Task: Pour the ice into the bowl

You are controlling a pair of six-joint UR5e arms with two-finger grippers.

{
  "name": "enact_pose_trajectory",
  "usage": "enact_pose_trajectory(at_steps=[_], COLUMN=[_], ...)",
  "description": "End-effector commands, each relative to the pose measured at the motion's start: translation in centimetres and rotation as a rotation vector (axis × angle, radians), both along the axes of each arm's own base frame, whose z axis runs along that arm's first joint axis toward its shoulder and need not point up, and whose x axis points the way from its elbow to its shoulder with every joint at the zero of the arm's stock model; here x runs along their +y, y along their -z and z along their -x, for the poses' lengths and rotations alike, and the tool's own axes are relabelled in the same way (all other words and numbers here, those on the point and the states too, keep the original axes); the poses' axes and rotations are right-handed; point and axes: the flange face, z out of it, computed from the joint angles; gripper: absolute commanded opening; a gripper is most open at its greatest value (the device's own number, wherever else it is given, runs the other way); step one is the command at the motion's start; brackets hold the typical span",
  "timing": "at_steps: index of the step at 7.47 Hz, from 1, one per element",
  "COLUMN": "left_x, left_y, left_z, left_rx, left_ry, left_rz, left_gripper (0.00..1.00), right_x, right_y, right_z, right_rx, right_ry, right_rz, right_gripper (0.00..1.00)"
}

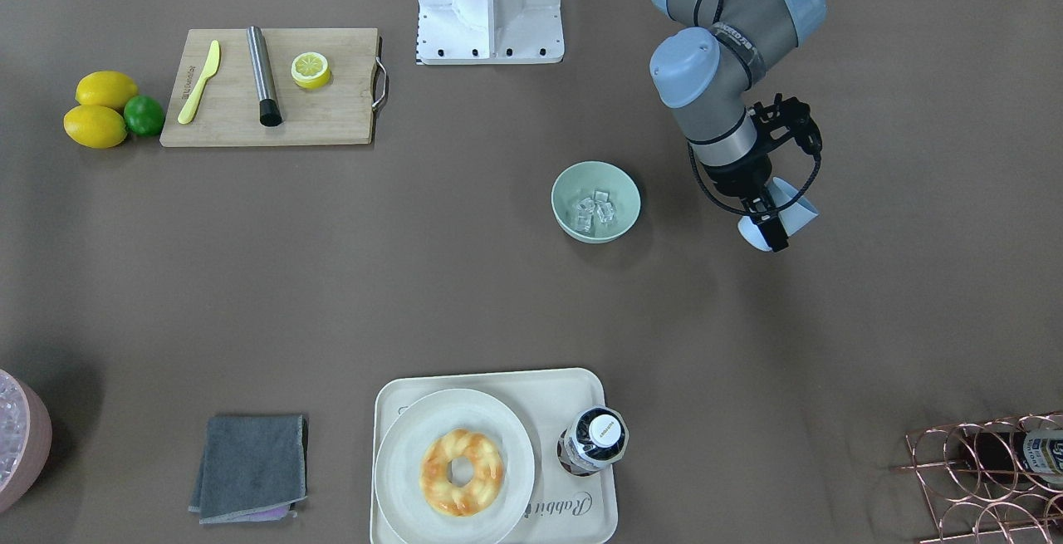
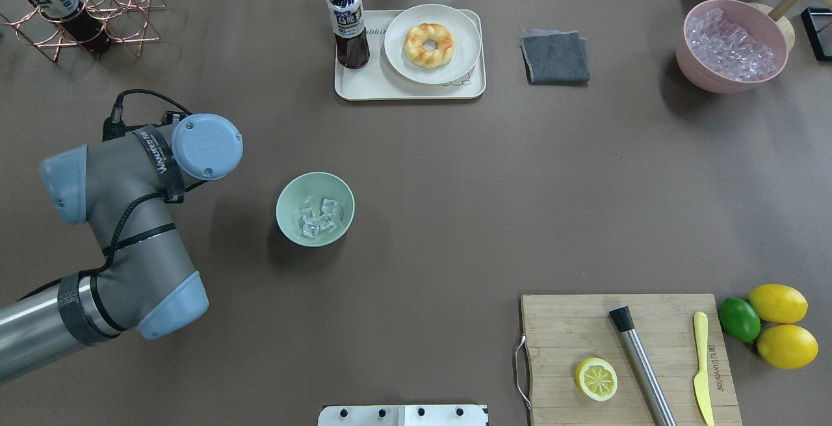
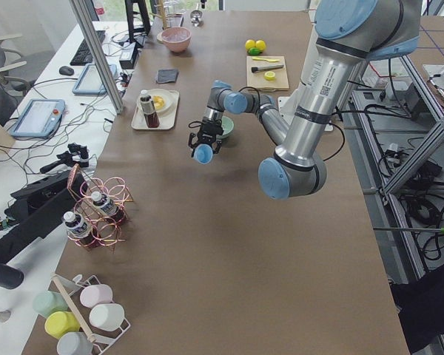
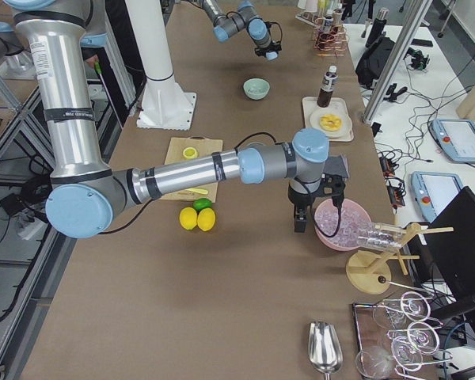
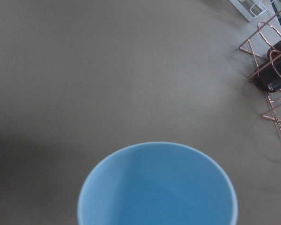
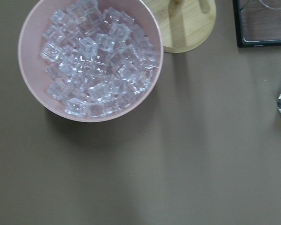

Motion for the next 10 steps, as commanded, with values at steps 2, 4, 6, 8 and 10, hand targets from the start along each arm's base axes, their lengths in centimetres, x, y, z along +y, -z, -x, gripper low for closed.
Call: enact_pose_trajectory(at_steps=[2,4,6,8,10], left_x=[-1.4,-0.1,0.0,-1.0,-1.7], left_y=[-12.5,-19.5,-26.0,-28.7,-31.6], left_z=[5.2,9.2,11.0,12.8,14.1], left_rx=[-0.274,-0.396,-0.492,-0.544,-0.554], left_ry=[-0.196,-0.344,-0.407,-0.419,-0.415], left_rz=[0.154,0.247,0.351,0.381,0.401], left_gripper=[0.47,0.47,0.47,0.47,0.47], right_x=[-2.9,-3.5,-1.4,1.0,3.8], right_y=[8.6,12.9,18.2,24.6,31.4], right_z=[11.5,17.4,24.8,33.9,42.7], right_rx=[0.017,0.011,0.040,0.055,0.022], right_ry=[-0.060,-0.069,-0.082,-0.114,-0.132], right_rz=[0.034,0.030,0.014,-0.011,-0.011], right_gripper=[0.99,0.99,0.99,0.99,0.99])
